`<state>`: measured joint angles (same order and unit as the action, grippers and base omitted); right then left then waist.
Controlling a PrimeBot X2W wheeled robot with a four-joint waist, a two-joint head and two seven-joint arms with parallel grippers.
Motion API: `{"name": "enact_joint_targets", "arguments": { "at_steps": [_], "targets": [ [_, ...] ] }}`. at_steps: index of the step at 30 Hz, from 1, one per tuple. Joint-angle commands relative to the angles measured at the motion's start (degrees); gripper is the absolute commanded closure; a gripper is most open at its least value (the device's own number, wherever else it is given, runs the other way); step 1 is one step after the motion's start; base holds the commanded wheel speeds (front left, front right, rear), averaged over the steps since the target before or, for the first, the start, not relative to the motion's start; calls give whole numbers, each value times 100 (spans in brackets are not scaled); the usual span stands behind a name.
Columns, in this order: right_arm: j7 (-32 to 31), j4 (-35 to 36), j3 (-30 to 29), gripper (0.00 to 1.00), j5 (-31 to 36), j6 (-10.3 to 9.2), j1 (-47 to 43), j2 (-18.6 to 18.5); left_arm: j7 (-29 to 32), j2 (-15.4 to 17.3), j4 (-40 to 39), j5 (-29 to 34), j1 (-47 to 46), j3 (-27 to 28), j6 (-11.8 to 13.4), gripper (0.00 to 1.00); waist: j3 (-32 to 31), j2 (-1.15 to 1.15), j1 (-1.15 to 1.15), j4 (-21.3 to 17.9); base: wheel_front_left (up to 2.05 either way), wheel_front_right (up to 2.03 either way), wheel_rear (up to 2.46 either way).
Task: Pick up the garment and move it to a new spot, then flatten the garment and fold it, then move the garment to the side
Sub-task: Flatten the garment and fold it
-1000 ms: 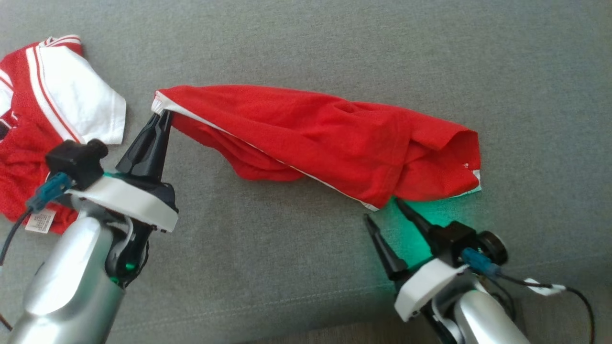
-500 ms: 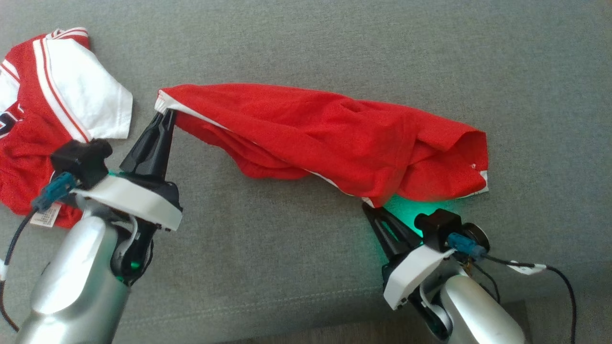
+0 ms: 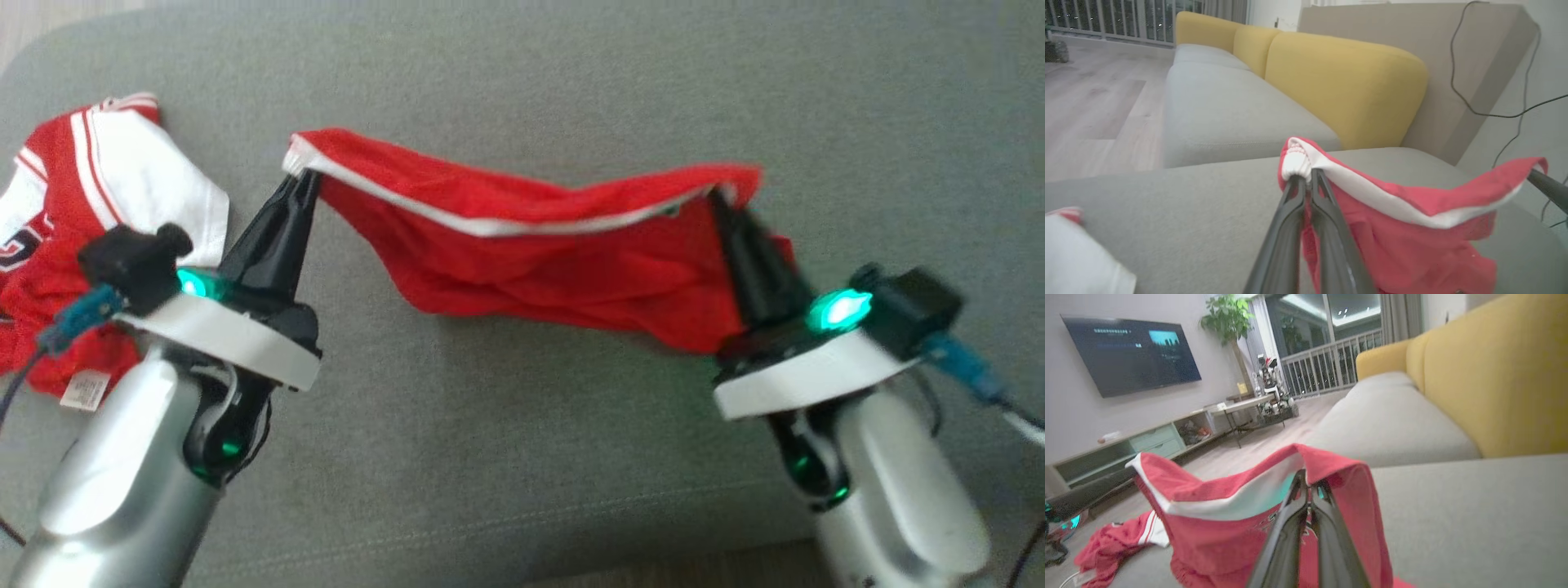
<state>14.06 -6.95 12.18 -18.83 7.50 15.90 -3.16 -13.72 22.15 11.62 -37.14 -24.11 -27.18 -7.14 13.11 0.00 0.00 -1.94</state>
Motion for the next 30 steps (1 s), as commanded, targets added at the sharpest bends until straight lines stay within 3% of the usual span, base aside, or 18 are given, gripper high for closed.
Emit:
{"name": "enact_joint_targets", "arguments": {
  "at_steps": [1, 4, 7, 14, 17, 23, 27, 30],
  "targets": [
    [-58, 300, 33, 100, -47, -1, 196, 28, 33, 226, -263, -84, -423, 212, -34, 100, -89, 0, 0, -59, 0, 0, 0],
    [-478, 675, -404, 100, 181, -1, 848, 28, 345, 344, -492, -414, -989, 75, -34, 100, -142, 0, 0, -104, 0, 0, 0],
    [-829, 535, -718, 100, 335, -1, 1502, 28, 614, 371, -511, -705, -1553, 38, -35, 100, -88, 0, 0, -114, 0, 0, 0],
    [-1505, -735, -1131, 100, 367, -1, 3695, 28, 1115, 458, 96, -958, -3349, -53, -35, 100, 506, 0, 0, -98, 0, 0, 0],
    [-1339, -1359, -1182, 100, 441, -1, 4767, 28, 944, 433, 628, -691, -4214, -119, -35, 100, 866, 0, 0, -62, 0, 0, 0],
    [-426, -2197, -1286, 100, 905, -1, 6310, 28, 6, 245, 1599, 160, -5570, -145, 3, 100, 1438, 0, 0, 56, 0, 0, 0],
    [-136, -2475, -1205, 100, 1026, -1, 6563, 28, -121, 31, 1764, 575, -5677, -5, 2, 100, 1621, 0, 0, 138, 0, 0, 0],
    [-90, -2694, -989, 100, 964, -1, 6215, 28, -125, -73, 1671, 858, -5187, 41, -18, 100, 1644, 0, 0, 165, 0, 0, 0]
  ]
}}
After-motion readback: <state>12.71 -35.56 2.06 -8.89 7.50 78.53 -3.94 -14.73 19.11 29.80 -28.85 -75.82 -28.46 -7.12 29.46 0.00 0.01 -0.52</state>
